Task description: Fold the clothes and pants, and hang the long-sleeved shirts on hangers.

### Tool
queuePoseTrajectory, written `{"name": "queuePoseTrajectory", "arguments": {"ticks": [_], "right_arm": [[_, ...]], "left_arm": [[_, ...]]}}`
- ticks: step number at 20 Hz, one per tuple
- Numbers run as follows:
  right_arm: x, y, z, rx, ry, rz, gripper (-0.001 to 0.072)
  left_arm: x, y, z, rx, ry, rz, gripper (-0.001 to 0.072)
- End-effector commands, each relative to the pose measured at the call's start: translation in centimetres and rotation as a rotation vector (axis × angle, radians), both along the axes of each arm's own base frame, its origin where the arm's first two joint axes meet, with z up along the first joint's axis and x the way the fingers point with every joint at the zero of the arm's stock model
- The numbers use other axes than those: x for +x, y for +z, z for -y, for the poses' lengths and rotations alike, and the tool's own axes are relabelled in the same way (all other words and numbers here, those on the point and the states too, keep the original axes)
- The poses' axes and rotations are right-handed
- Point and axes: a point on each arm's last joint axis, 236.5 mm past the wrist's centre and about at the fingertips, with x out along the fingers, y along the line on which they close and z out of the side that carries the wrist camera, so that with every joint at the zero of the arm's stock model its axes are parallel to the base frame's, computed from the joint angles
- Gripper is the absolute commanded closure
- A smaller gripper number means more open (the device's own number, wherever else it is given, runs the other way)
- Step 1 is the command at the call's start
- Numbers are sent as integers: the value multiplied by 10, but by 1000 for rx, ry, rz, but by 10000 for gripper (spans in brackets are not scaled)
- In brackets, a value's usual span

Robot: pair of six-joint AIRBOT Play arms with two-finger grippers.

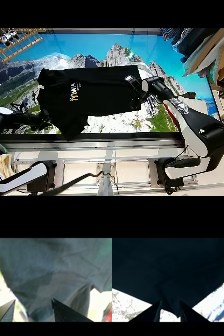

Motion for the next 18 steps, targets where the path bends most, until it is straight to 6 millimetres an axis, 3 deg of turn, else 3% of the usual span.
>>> {"name": "queuePoseTrajectory", "arguments": {"ticks": [1, 3, 5, 12, 14, 18], "right_arm": [[1, -8, -8, -1, 28, 6, 443], [1, -11, -11, 5, 28, 3, 420], [1, -11, -11, 6, 27, 2, 421], [6, -11, -11, 4, 30, 22, 427], [9, -11, -9, 0, 32, 34, 483], [13, -11, -8, -9, 37, 52, 497]], "left_arm": [[14, -1, -5, 16, 39, 54, 234], [14, -3, -5, 17, 41, 51, 250], [12, -7, -4, 9, 37, 38, 417], [7, -11, 0, -10, 25, 13, 438], [7, -10, 0, -11, 25, 13, 629], [7, -10, 0, -12, 26, 13, 630]]}}
